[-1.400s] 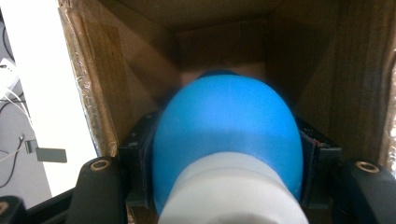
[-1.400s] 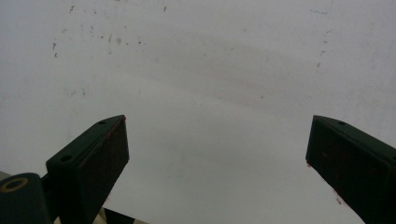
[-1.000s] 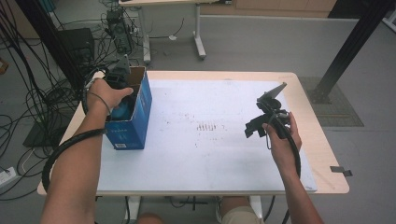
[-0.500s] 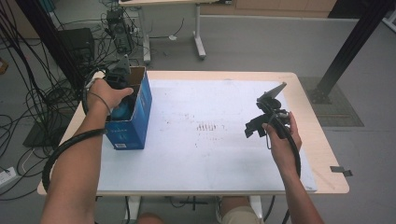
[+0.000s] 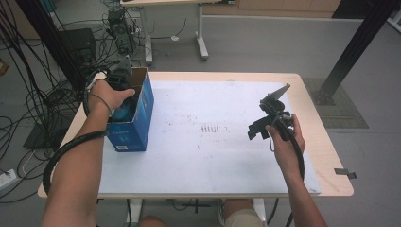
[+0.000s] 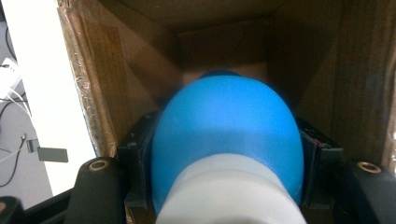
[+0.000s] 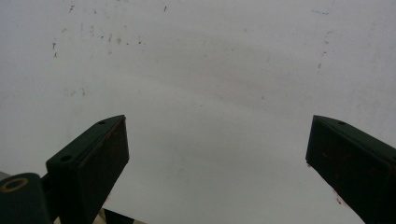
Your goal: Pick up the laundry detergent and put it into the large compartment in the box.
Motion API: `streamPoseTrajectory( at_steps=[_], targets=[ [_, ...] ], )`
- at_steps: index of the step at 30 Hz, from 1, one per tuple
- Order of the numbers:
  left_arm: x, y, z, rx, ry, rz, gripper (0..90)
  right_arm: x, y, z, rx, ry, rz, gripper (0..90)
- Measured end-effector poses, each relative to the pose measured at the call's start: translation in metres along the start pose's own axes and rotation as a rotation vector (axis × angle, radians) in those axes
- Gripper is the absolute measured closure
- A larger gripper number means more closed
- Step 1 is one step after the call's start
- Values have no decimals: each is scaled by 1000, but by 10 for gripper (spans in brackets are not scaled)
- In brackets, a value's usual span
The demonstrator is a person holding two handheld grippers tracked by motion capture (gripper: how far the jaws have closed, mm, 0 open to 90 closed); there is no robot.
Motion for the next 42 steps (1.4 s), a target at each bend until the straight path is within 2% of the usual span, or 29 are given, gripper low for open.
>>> streamPoseTrajectory(
  at_steps=[5, 12, 18, 27, 33, 38, 42],
  targets=[
    [-3, 0, 0, 1, 5, 24, 309, 0, -1, 0, -1, 1, 0, 58],
    [-4, 8, 3, 10, 9, 31, 290, 0, 0, 1, 2, 3, -2, 58],
    [-2, 25, 7, 35, 9, 1, 258, 0, 1, 1, 7, 4, -2, 58],
    [-11, 55, 18, 72, 10, 6, 237, -3, 2, -1, 10, 16, -7, 58],
    [-10, 78, 28, 96, -31, 42, 199, -3, 2, -5, 11, 23, -2, 58],
    [3, 89, 36, 113, -76, 56, 164, -4, 4, -10, 11, 23, 1, 58],
    [19, 94, 40, 125, -117, 67, 136, -5, 5, -14, 12, 28, 10, 58]
  ],
)
Point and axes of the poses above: each handheld gripper's, and its own axes: y roughly backward along the jaws, z roughly out of its underside, x roughly to its right, the point moved 2 cm from there along -y, roughly forward along the jaws, and after that the axes turned 7 degrees about y, right-handed, at the moved point
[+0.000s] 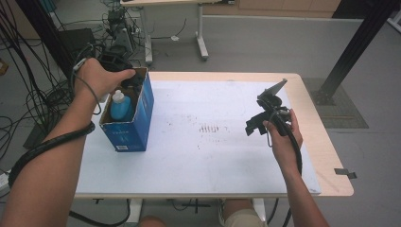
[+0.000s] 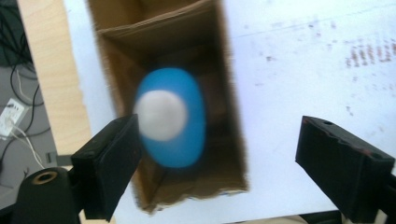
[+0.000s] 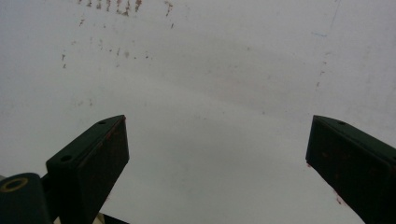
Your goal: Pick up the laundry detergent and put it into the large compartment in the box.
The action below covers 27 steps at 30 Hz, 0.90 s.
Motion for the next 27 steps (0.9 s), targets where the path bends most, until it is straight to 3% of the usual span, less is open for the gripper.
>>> streamPoseTrajectory(
  at_steps=[7, 14, 18, 27],
  targets=[
    [26, 3, 1, 3, -75, 26, 98, -1, 4, -5, 4, 2, 10, 58],
    [47, 1, 3, 16, -125, 52, 93, -2, 5, -8, 5, 4, 14, 58],
    [56, -1, 2, 13, -150, 59, 90, -1, 5, -9, 2, 1, 15, 58],
    [64, -5, 1, 8, -166, 73, 89, 0, 5, -8, 2, -3, 15, 58]
  ],
)
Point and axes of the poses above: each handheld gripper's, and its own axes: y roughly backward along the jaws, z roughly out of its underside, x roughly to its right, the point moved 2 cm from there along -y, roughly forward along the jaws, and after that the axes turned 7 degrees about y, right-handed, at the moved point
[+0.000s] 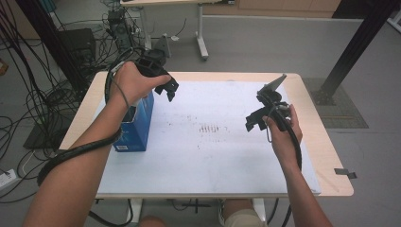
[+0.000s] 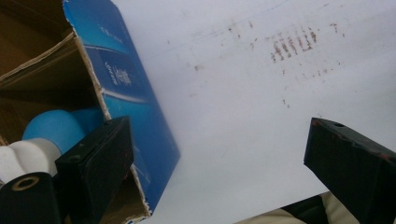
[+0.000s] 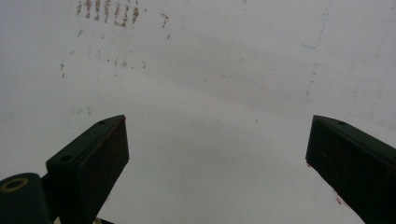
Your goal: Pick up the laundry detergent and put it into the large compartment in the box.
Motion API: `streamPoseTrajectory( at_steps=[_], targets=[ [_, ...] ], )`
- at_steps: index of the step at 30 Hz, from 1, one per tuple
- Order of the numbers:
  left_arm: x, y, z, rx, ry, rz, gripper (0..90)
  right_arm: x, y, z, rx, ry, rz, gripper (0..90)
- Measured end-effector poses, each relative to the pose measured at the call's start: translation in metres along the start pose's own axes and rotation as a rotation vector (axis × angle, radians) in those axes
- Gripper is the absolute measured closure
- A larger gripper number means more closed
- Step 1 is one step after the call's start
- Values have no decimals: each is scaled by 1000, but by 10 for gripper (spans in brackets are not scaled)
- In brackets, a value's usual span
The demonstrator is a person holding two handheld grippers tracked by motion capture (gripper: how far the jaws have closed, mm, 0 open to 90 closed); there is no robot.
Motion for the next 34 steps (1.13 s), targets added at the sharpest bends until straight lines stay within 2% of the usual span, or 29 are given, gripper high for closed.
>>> streamPoseTrajectory(
  at_steps=[15, 34],
  targets=[
    [4, -1, 0, 2, -12, 1, 89, 0, 1, 3, 6, -6, 3, 58],
    [3, -2, 1, 7, -15, 11, 90, 2, 0, 5, 7, -9, -4, 58]
  ],
)
Point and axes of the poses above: each handheld gripper's, and its own axes: y roughly backward along the jaws, z roughly out of its underside, x roughly to its right, the point moved 2 cm from there along -y, roughly forward along the jaws, and after that the axes turned 7 degrees about y, right-handed, at the moved point
